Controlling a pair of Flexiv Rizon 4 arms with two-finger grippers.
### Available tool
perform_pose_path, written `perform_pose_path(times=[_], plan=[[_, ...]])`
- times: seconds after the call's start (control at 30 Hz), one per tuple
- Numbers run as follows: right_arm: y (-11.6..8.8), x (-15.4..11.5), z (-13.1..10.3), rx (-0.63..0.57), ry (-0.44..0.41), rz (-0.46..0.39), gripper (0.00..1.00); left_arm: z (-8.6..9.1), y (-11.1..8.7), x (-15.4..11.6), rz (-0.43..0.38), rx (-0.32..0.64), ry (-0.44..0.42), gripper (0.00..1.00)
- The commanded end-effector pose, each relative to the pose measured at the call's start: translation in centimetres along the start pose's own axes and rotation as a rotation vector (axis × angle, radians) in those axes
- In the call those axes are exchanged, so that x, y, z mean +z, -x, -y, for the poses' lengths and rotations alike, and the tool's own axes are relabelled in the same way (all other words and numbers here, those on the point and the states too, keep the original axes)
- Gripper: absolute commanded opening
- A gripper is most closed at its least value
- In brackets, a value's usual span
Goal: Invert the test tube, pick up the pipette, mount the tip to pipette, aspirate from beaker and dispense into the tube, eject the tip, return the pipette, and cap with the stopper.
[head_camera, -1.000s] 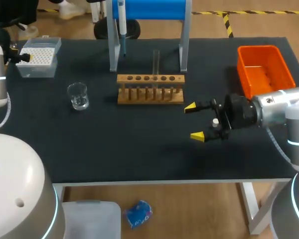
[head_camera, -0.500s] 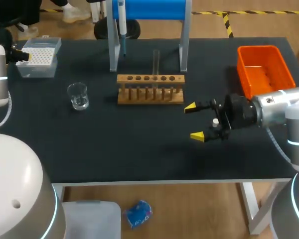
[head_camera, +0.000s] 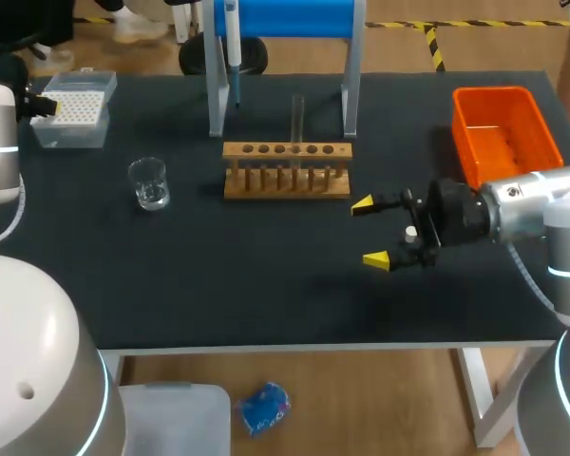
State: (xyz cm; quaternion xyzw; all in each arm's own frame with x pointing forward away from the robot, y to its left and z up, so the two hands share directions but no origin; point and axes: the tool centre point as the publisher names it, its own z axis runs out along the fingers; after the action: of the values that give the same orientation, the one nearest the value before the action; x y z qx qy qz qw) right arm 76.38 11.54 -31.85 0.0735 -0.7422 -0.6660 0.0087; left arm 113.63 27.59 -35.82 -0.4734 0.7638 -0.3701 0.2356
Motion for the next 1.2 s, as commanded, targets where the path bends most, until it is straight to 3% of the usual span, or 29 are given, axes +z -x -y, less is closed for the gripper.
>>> perform_pose_path(times=[0.03,0.33,0.53,0.6,0.73,1.03,1.2], plan=[[-0.10,0.05,0.00,-0.001,-0.001,0.003,1.00,0.13,0.34,0.42,-0.004,-0.001,0.008,0.22],[-0.10,0.05,0.00,-0.001,-0.001,0.003,1.00,-0.03,0.54,0.65,0.002,-0.002,0.006,0.25],[-0.10,0.05,0.00,-0.001,-0.001,0.003,1.00,-0.02,0.46,0.79,-0.002,0.007,0.011,0.19],[-0.10,0.05,0.00,-0.001,-0.001,0.003,1.00,-0.02,0.46,0.80,-0.002,0.008,0.013,0.12],[-0.10,0.05,0.00,-0.001,-0.001,0.003,1.00,-0.05,0.40,0.87,0.001,0.016,0.016,0.14],[-0.10,0.05,0.00,-0.001,-0.001,0.003,1.00,0.08,0.47,0.98,0.020,0.024,0.012,0.31],[-0.10,0.05,0.00,-0.001,-0.001,0.003,1.00,0.12,0.62,1.11,0.032,0.033,0.013,0.28]])
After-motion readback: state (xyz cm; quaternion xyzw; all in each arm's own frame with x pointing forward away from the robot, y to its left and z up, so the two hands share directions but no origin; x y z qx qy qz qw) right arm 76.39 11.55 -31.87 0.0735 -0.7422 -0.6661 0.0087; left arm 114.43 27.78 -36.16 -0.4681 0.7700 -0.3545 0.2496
